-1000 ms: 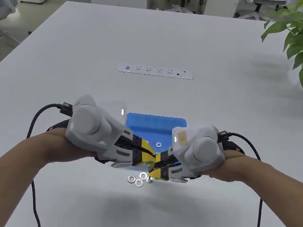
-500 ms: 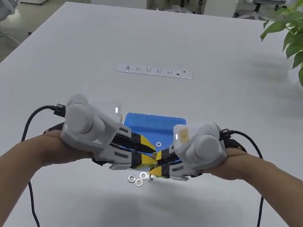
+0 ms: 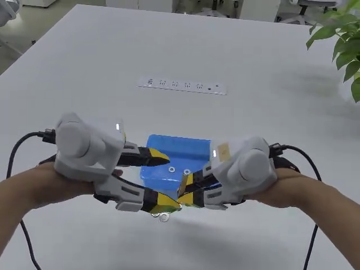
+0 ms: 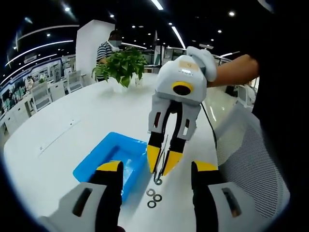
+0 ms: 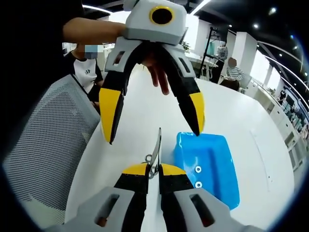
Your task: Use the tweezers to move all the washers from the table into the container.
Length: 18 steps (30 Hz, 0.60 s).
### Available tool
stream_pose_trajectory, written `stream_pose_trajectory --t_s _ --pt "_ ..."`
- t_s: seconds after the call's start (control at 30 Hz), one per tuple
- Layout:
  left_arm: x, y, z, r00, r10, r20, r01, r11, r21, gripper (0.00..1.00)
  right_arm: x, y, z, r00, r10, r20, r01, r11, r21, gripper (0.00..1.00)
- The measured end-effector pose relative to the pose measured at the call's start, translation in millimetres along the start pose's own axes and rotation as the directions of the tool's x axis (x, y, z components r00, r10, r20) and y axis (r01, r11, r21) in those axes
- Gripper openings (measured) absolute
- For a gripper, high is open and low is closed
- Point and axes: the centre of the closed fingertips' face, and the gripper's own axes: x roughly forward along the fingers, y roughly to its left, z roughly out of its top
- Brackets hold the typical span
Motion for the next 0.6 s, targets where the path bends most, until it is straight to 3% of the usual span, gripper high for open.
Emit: stream_pose_trajectory --t_s 0.43,0.6 --pt "-8.7 -0.9 -1.9 0.9989 0.04 0.025 -0.039 0.998 -0.041 0.86 -22.6 -5.0 12.9 1.0 -0.001 -0.007 0.001 1.0 -0.014 0.09" --pt "-11.8 -2.4 -2.5 0.9979 0.054 0.034 -0.052 0.997 -0.061 0.9 -29.5 -8.8 17.5 1.0 0.0 -0.007 0.0 1.0 -0.015 0.09"
